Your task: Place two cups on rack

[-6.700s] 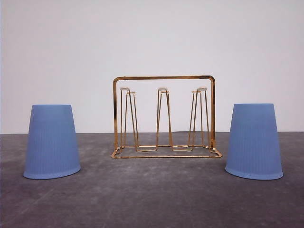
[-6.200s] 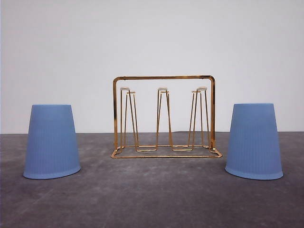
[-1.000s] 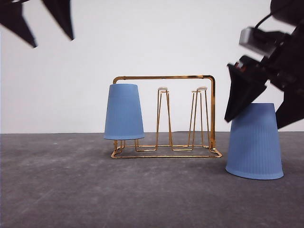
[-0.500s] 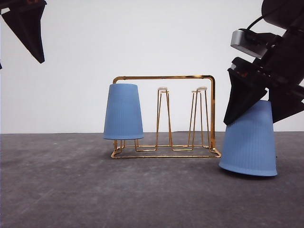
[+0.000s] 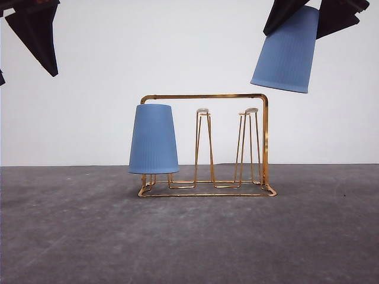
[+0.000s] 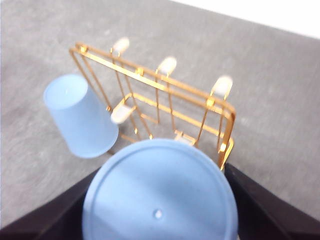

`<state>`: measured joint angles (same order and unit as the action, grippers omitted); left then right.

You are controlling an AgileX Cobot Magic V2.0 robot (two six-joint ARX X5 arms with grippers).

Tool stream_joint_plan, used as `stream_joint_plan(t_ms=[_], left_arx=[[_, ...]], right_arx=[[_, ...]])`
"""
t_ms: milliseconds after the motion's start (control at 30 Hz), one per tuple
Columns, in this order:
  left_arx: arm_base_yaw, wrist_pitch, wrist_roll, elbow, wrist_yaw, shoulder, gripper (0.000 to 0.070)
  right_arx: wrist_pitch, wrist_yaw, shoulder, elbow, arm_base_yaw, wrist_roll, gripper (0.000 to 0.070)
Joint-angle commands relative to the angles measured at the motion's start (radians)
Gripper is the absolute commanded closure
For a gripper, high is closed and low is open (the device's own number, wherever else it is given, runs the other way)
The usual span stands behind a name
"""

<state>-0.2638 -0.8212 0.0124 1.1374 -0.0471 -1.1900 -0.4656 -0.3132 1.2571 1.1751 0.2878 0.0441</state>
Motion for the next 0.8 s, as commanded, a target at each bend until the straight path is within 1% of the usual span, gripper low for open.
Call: stream_joint_plan(t_ms=[0,233,500,533,567,667,767], left_arx=[[-0.001,0.009,0.003,0.011,0.003,-0.003,0.0108],[-0.001,0.037,0.007,0.011,0.003,-0.003,0.0108],[-0.001,0.037,0.007,0.011,0.003,-0.003,0.0108],[-0.001,0.037,0.007,0.011,0.003,-0.003,0.0108],[-0.001,0.037,0.007,0.011,0.003,-0.003,0.0108],[-0.001,0.038,0.007,0.011,0.003,-0.003,0.0108],[0.003,0.042,0.007,0.011,0.003,-0.003,0.0108]], right_arx=[[0.036,0.0,0.023,0.013,0.005,0.013,0.0382],[0.132,-0.001,0.124,0.013,0.005,0.012,0.0382],[0.239,0.0,0.312,0.014,0.006,0.012,0.0375],[0.251,0.0,0.332,0.014,0.006,0.012,0.0361],[0.259,-0.001,0.349,0.014,0.005,0.012,0.0329],[0.272,-0.004,0.386,0.014,0.006,0.008,0.0205],[0.271,-0.004,0.399,0.014,0.005,0.009,0.0137]])
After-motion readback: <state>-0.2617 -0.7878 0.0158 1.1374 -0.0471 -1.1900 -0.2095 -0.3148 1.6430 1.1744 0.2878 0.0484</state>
